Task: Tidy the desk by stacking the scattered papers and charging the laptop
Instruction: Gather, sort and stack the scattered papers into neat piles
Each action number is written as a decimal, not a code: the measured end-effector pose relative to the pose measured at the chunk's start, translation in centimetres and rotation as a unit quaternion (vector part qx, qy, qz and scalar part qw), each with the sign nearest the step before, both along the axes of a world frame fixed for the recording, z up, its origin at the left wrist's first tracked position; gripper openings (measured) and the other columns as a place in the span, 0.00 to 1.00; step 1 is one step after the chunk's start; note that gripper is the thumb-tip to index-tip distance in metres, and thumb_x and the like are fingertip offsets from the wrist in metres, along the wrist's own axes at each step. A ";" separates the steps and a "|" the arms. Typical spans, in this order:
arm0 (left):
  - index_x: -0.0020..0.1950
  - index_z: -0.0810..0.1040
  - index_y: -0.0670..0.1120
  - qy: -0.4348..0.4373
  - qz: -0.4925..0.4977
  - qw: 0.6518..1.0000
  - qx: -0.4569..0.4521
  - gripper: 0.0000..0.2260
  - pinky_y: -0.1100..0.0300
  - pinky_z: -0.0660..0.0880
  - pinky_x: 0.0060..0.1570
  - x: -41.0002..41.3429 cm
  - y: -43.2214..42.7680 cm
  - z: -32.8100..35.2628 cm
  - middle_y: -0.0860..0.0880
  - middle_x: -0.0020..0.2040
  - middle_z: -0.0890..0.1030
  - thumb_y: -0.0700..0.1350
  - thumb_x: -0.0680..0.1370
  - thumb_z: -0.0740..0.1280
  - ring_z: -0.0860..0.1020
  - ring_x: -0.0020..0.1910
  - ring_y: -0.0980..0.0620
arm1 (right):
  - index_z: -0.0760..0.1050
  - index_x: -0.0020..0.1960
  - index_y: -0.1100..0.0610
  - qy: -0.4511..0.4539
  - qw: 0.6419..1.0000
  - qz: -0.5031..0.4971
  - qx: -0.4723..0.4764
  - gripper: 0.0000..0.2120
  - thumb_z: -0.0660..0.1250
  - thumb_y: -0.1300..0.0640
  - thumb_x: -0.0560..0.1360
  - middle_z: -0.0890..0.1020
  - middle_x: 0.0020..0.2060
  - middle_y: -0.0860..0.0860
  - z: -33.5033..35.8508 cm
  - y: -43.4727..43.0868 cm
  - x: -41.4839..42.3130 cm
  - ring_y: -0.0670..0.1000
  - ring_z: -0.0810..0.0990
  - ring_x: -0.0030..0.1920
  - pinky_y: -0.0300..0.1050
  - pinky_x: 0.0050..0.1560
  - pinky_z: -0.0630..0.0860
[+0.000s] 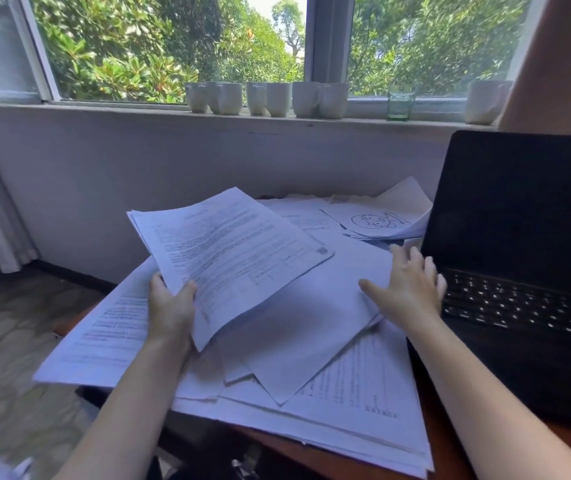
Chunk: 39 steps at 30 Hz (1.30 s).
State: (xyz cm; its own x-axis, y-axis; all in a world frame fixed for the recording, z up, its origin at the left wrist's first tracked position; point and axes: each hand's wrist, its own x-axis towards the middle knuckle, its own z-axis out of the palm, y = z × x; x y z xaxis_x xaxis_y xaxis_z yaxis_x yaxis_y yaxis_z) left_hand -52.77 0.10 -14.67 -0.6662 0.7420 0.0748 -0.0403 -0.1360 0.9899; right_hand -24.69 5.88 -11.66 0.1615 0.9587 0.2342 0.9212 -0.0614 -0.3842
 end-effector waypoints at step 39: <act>0.53 0.77 0.44 0.071 -0.129 0.989 -0.025 0.11 0.66 0.76 0.28 1.7 -1.4 1.2 0.48 0.40 0.83 0.32 0.78 0.59 0.81 0.34 0.51 | 0.75 0.46 0.62 0.761 0.641 0.089 0.045 0.05 0.64 0.69 0.75 0.82 0.33 0.52 0.8 -0.3 0.1 0.49 0.81 0.32 0.39 0.31 0.78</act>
